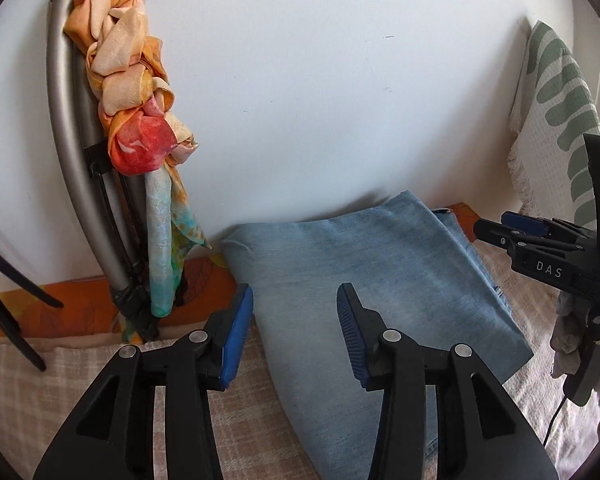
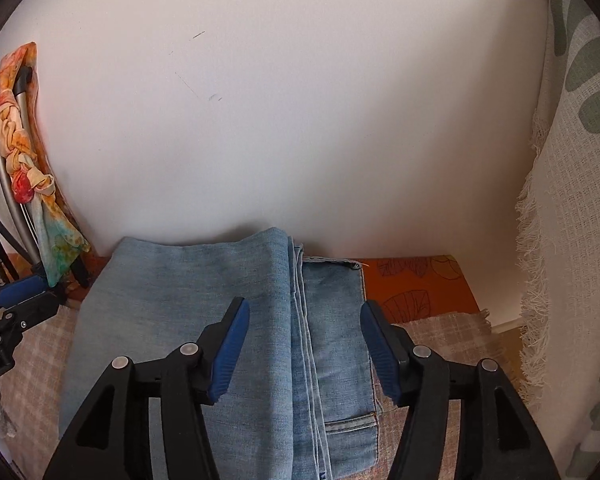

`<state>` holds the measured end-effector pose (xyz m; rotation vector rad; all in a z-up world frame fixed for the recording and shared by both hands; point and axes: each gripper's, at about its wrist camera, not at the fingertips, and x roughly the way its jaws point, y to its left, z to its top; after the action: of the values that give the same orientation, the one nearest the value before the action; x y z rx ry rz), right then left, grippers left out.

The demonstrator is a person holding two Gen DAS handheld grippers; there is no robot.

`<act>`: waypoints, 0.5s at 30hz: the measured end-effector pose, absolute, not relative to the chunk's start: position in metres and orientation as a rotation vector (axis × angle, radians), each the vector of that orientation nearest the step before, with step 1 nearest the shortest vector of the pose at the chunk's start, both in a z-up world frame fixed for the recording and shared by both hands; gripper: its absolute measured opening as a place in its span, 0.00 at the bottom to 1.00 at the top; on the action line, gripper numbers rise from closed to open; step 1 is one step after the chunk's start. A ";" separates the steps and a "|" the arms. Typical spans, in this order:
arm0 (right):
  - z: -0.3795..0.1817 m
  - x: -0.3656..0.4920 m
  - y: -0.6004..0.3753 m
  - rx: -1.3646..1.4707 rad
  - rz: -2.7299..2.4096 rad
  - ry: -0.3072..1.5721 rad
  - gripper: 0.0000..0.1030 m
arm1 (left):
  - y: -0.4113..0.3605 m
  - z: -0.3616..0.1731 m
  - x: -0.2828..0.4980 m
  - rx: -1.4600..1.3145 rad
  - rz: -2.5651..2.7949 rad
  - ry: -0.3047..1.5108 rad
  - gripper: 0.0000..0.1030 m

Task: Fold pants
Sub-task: 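Lower the folded jeans onto the bed and open both tools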

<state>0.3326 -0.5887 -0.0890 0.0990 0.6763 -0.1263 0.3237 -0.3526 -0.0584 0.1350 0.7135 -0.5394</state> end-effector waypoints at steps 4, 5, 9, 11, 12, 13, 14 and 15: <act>-0.065 0.315 -0.583 0.094 -0.117 0.656 0.65 | -0.346 -0.033 0.305 0.111 -0.563 0.694 0.43; -0.059 0.308 -0.582 0.091 -0.116 0.648 0.66 | -0.341 -0.027 0.299 0.105 -0.570 0.686 0.46; -0.037 0.281 -0.571 0.087 -0.105 0.622 0.68 | -0.330 -0.004 0.273 0.096 -0.587 0.658 0.50; -0.027 0.266 -0.566 0.088 -0.102 0.601 0.75 | -0.326 0.007 0.259 0.093 -0.597 0.649 0.51; -0.022 0.259 -0.563 0.090 -0.102 0.589 0.79 | -0.324 0.011 0.252 0.091 -0.600 0.646 0.52; -0.019 0.251 -0.561 0.091 -0.098 0.579 0.79 | -0.321 0.016 0.247 0.089 -0.605 0.642 0.53; -0.015 0.244 -0.557 0.091 -0.095 0.574 0.79 | -0.321 0.019 0.246 0.089 -0.608 0.639 0.54; -0.012 0.237 -0.553 0.088 -0.093 0.573 0.79 | -0.320 0.021 0.243 0.087 -0.610 0.635 0.55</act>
<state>0.2374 -0.5535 -0.0124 0.0881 0.5735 -0.0926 0.2425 -0.3202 0.0206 0.0873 0.6347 -0.6100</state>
